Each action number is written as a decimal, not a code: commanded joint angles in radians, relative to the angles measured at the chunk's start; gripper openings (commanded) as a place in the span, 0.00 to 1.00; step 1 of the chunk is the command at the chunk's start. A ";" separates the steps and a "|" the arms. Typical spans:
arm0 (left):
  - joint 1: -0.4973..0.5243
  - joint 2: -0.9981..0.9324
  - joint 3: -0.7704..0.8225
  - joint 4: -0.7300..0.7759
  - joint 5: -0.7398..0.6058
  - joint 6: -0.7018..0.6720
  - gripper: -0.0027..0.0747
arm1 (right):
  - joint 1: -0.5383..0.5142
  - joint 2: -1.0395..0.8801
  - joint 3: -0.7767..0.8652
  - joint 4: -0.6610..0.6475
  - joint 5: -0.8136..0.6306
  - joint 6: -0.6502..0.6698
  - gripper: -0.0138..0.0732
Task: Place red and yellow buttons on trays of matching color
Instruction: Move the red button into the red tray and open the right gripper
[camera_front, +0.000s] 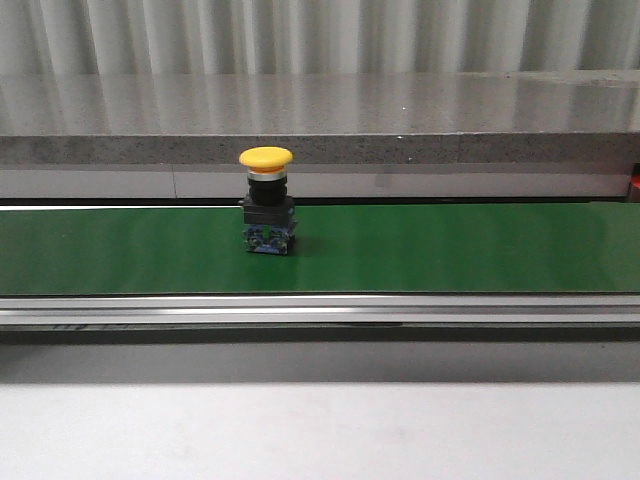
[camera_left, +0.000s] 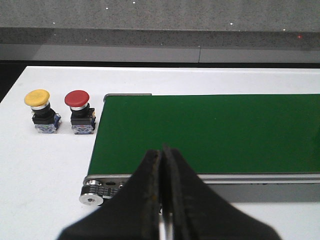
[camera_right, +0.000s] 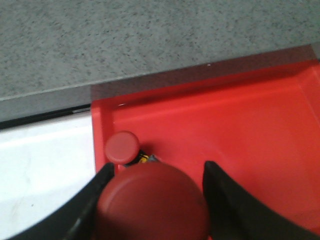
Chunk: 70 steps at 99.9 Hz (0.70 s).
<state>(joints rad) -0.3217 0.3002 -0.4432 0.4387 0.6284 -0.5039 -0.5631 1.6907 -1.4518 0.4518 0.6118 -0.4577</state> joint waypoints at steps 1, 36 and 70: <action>-0.008 0.007 -0.029 0.012 -0.065 -0.002 0.01 | -0.006 0.016 -0.065 0.028 -0.063 0.001 0.26; -0.008 0.007 -0.029 0.012 -0.065 -0.002 0.01 | -0.006 0.230 -0.215 0.028 -0.048 0.001 0.26; -0.008 0.007 -0.029 0.012 -0.065 -0.002 0.01 | -0.005 0.359 -0.294 0.028 -0.052 0.001 0.26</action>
<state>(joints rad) -0.3217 0.3002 -0.4432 0.4387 0.6284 -0.5039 -0.5651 2.0827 -1.6956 0.4552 0.6054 -0.4577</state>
